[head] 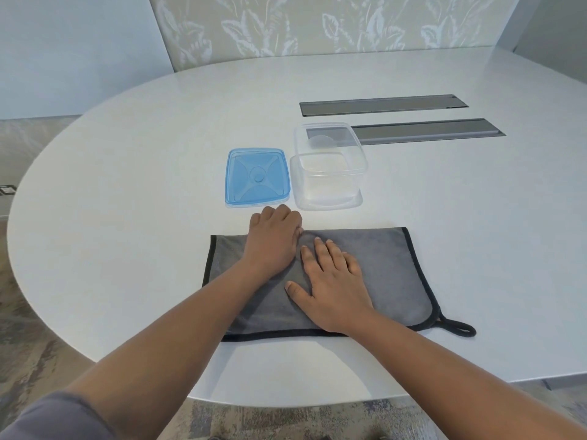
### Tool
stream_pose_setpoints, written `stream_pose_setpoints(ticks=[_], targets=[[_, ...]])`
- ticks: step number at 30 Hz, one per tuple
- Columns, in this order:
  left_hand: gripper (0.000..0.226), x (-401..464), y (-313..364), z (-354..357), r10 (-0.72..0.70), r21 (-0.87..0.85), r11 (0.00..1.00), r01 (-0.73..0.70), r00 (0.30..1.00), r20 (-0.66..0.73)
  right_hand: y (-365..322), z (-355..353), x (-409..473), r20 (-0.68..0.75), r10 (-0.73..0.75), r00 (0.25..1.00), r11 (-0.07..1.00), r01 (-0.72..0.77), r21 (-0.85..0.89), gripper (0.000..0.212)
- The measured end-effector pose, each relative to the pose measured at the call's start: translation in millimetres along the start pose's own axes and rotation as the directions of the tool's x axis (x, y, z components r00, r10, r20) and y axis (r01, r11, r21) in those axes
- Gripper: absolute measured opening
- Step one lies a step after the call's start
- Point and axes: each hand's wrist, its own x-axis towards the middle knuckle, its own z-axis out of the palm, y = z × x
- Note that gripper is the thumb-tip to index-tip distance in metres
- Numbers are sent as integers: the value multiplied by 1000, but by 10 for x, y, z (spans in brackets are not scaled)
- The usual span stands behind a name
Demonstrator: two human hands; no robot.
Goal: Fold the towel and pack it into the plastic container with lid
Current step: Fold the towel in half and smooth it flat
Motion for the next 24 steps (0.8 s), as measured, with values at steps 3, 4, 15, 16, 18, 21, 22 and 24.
stream_pose_setpoints(ticks=[3,4,15,16,18,21,22,24], targets=[[12,-166,40,7,92,7,996,-92,995,-41,30,-19,42,18,11,1000,999,-12,44,82],[14,-218,40,3,98,-11,995,-98,995,-20,51,-32,59,22,10,1000,998,-12,55,82],[71,-632,-422,-137,-30,22,999,23,930,365,623,-136,94,44,293,955,956,-292,-21,94],[75,-644,-470,-148,-59,42,998,47,927,369,695,-154,81,39,322,946,947,-321,-22,96],[81,-652,-532,-170,-105,84,993,79,922,373,823,-191,57,31,370,929,929,-370,-17,98],[86,-652,-558,-182,-156,119,986,120,915,372,909,-215,37,17,389,921,921,-389,-1,99],[86,-644,-558,-182,-173,125,983,136,913,370,912,-213,33,12,385,923,923,-385,2,99],[85,-622,-558,-181,-219,130,974,183,900,377,914,-200,29,7,380,925,925,-380,8,99]])
